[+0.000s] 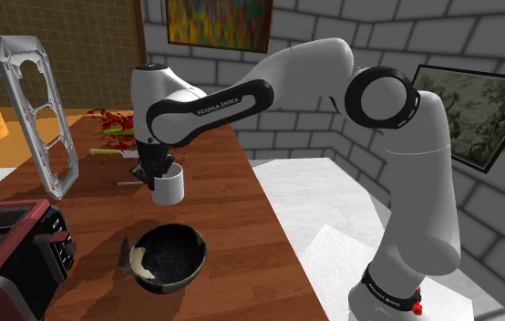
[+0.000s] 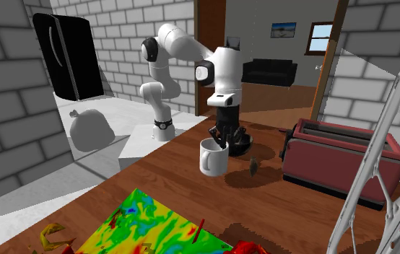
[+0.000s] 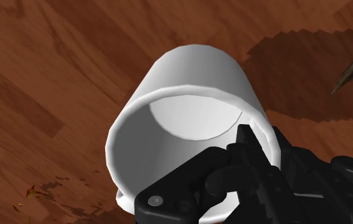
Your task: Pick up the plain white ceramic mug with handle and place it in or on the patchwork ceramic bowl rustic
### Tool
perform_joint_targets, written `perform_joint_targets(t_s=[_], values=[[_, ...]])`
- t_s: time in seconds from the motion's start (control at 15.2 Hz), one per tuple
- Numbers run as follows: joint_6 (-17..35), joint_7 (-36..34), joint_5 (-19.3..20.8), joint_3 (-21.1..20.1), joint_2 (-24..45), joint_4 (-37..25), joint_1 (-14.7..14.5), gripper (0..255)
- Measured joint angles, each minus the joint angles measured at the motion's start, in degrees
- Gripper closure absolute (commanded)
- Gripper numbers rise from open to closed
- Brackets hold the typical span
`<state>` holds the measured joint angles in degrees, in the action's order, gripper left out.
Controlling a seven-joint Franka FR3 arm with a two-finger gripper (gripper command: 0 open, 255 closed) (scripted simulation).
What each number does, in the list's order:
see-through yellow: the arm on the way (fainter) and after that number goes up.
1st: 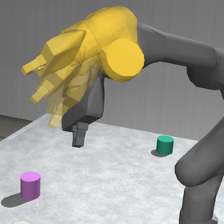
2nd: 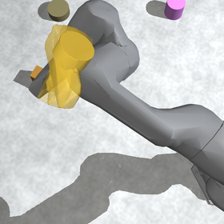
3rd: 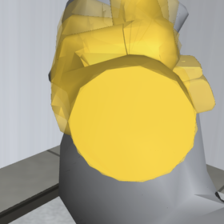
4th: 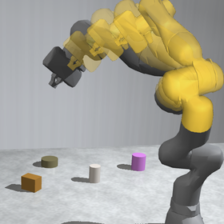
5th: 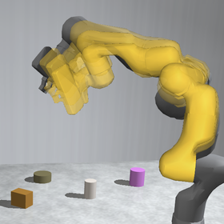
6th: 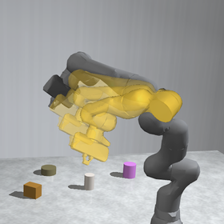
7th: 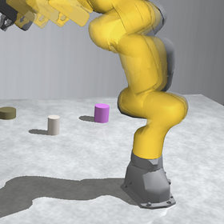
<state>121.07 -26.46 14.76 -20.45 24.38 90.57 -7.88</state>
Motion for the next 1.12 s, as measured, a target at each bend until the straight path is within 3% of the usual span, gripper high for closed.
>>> perform_joint_targets(t_s=[1.12], values=[[-12.08, 1.9, -1.56, -0.76, -1.88, -10.44, -0.47, 255]])
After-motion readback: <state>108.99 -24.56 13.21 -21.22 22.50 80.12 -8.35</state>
